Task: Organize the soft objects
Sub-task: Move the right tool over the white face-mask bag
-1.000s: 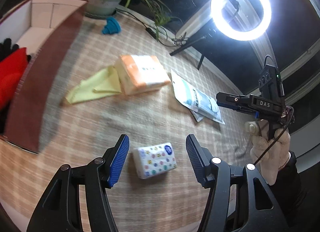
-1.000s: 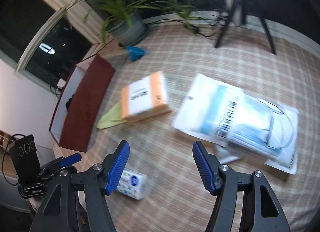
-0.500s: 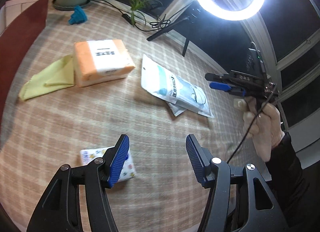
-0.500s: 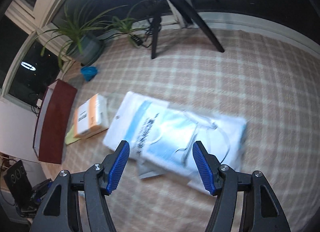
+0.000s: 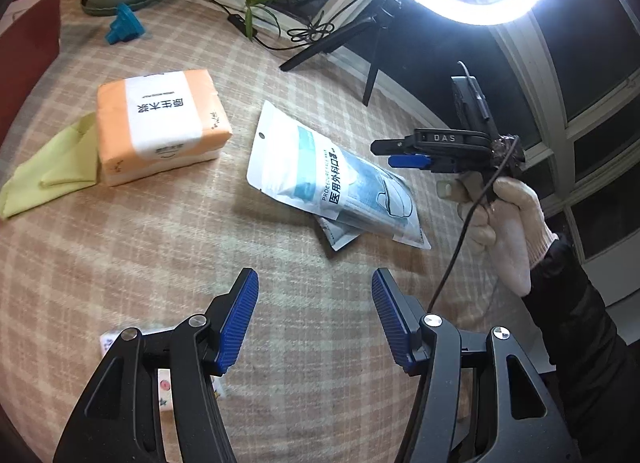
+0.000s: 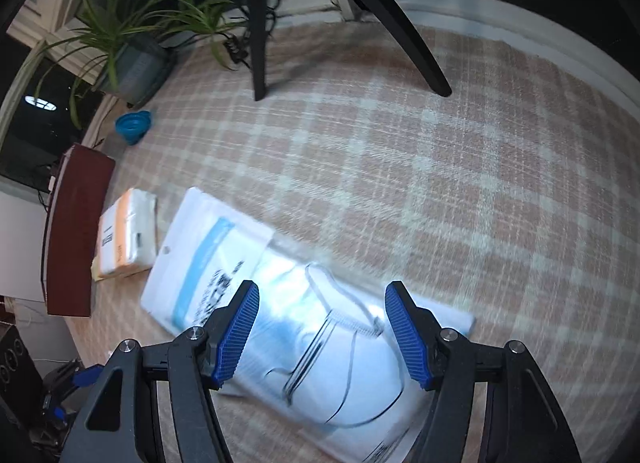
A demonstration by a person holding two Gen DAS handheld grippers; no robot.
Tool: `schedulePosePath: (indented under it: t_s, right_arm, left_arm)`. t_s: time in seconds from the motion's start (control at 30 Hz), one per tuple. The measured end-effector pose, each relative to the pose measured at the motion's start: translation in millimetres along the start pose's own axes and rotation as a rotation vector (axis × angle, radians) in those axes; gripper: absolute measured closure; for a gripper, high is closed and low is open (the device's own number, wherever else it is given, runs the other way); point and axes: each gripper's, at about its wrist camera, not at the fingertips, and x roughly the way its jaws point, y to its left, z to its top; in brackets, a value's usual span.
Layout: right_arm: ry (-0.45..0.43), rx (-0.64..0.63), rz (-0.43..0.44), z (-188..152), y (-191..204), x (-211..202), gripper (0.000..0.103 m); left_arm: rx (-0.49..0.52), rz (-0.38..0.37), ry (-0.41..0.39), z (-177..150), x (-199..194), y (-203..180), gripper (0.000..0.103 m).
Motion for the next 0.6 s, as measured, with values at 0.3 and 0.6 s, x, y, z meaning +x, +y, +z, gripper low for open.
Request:
schedulePosePath:
  t_s: [0.3,0.6]
  right_arm:
    - [0.065,0.047,-0.003,14.8,-33.1,20.9,0.041]
    - [0.122,0.058,0.127,-4.6,-44.6,13.4,0.041]
  left_arm:
    - [0.001,0.003,0.013,6.4,12.0,0.1,0.045]
    - [-0.004,-0.012,0.015,11.1,21.8,-1.1,0.045]
